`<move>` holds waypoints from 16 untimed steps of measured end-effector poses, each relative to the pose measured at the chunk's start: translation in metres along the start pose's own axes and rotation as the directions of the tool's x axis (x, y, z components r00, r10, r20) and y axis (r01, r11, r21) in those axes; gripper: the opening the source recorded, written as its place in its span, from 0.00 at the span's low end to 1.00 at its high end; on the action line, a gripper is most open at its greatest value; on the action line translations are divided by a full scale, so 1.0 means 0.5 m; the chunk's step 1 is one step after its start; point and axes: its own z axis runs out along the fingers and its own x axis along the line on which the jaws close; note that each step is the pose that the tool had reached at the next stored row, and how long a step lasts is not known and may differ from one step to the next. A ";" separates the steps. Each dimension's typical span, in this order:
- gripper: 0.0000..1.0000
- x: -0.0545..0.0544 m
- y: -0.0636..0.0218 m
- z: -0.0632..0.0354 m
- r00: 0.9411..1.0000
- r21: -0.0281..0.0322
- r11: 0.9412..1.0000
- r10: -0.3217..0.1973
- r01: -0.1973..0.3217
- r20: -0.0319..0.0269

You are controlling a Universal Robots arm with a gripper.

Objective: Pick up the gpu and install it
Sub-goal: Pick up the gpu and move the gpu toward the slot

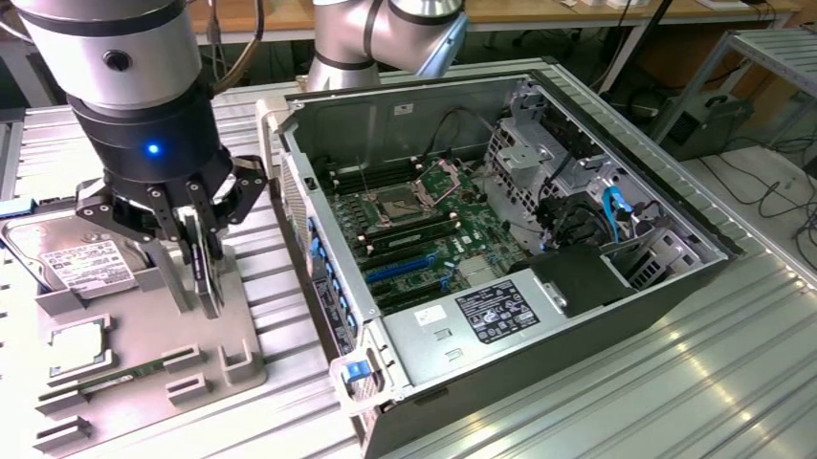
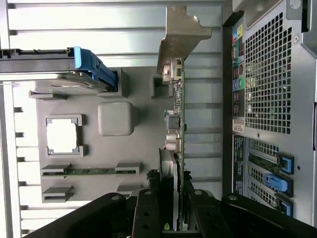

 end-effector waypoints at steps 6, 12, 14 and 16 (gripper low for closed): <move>0.27 -0.001 0.000 -0.032 1.000 0.000 1.000 0.000 0.000 0.000; 0.27 -0.001 0.000 -0.041 1.000 0.000 1.000 0.000 0.000 0.000; 0.27 -0.001 0.000 -0.044 1.000 0.000 1.000 0.000 0.000 0.000; 0.27 -0.001 0.000 -0.046 1.000 0.000 1.000 0.000 0.000 0.000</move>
